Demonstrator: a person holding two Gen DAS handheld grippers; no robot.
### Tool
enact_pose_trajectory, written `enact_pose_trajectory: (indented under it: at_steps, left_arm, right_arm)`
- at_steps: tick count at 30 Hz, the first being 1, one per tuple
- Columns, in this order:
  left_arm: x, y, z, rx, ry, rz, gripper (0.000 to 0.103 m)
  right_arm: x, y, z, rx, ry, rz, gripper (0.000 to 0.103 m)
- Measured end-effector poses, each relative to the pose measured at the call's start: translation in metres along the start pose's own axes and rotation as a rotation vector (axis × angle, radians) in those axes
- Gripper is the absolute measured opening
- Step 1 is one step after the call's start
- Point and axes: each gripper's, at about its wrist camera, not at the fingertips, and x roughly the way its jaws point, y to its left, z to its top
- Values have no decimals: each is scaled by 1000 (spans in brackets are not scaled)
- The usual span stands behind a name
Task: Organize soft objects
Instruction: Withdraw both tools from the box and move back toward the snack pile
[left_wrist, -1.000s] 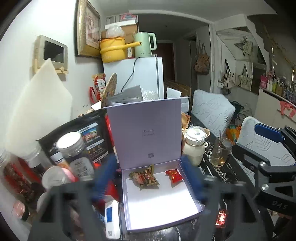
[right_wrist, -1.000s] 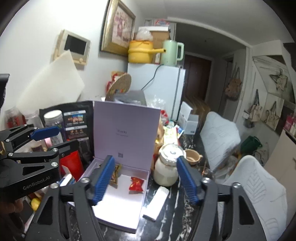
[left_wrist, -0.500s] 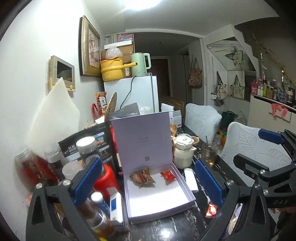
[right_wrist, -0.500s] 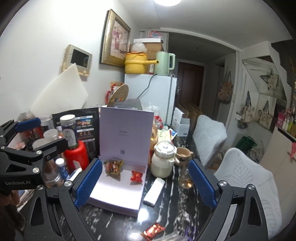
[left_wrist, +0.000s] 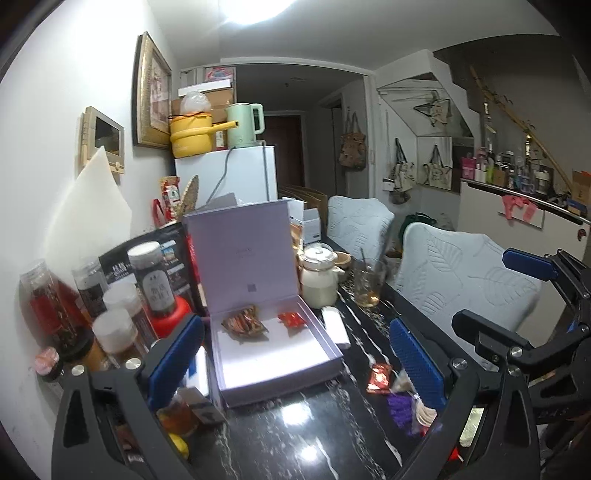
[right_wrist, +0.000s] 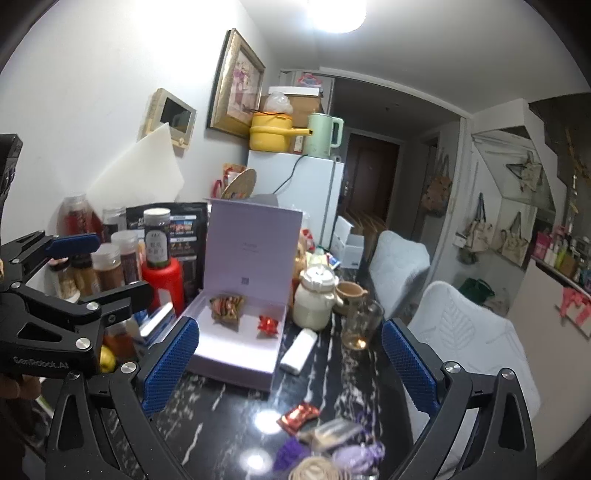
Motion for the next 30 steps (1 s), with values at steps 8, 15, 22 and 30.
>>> enact_pose_trajectory:
  at_steps: [8, 15, 22, 30]
  left_arm:
    - [-14, -13, -24, -9, 38, -51, 102]
    - [-16, -24, -44, -7, 73, -78, 102]
    - [-13, -31, -65, -35, 116, -127, 102]
    - [0, -49, -87, -14, 179, -172, 102]
  right_arm:
    - [-31, 0, -30, 35, 27, -20, 101]
    - [-47, -7, -54, 77, 58, -46, 101]
    - [-55, -15, -80, 138, 98, -89, 101]
    - [-55, -25, -112, 220, 155, -109, 101]
